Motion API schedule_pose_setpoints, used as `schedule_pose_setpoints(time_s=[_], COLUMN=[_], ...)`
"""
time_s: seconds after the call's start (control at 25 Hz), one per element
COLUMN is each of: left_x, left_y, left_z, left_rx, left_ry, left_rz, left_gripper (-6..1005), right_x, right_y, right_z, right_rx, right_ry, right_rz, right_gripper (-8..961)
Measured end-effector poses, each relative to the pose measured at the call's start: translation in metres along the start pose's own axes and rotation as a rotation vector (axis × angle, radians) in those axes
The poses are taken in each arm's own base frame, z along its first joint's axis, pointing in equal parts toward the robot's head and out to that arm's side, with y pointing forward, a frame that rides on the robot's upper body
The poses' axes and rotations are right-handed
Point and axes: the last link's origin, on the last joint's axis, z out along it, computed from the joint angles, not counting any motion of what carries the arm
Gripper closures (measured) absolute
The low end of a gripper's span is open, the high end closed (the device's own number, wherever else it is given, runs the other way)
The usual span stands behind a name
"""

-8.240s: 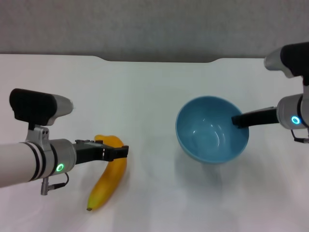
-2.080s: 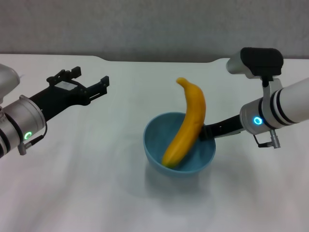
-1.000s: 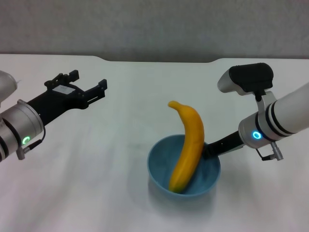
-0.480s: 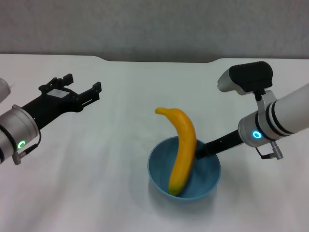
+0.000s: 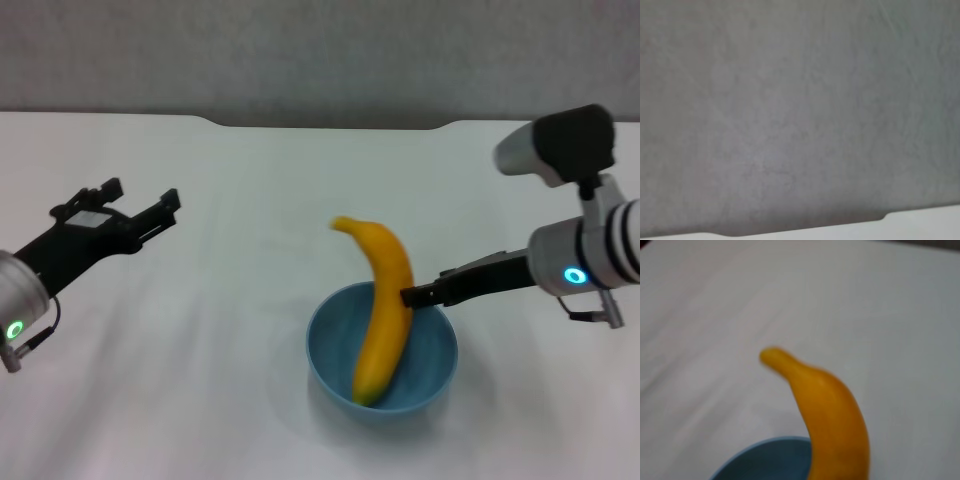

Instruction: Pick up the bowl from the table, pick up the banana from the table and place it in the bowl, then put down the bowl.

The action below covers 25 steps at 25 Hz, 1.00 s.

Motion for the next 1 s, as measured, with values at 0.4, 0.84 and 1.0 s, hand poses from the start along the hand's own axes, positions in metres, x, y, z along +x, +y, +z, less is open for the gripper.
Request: schedule_pose_setpoints(time_s=[0.4, 0.84, 1.0], left_x=[-0.015, -0.034, -0.037], left_y=[-0.014, -0.024, -0.022], left_z=[-0.017, -0.030, -0.030], left_rx=[0.015, 0.074, 0.076], left_ry=[0.049, 0.087, 0.075], left_rz=[-0.083, -0.128, -0.104], left_gripper=[108, 109, 109], right_x=[0.010, 0.052, 0.072], right_y=[-0.026, -0.051, -0.056], right_z=[-0.027, -0.037, -0.034], right_rx=[0.033, 0.071, 0.072], right_ry=[-0.240, -0.658, -0.737], right_rz=[0.025, 0.024, 0.017], right_gripper=[225, 228, 228])
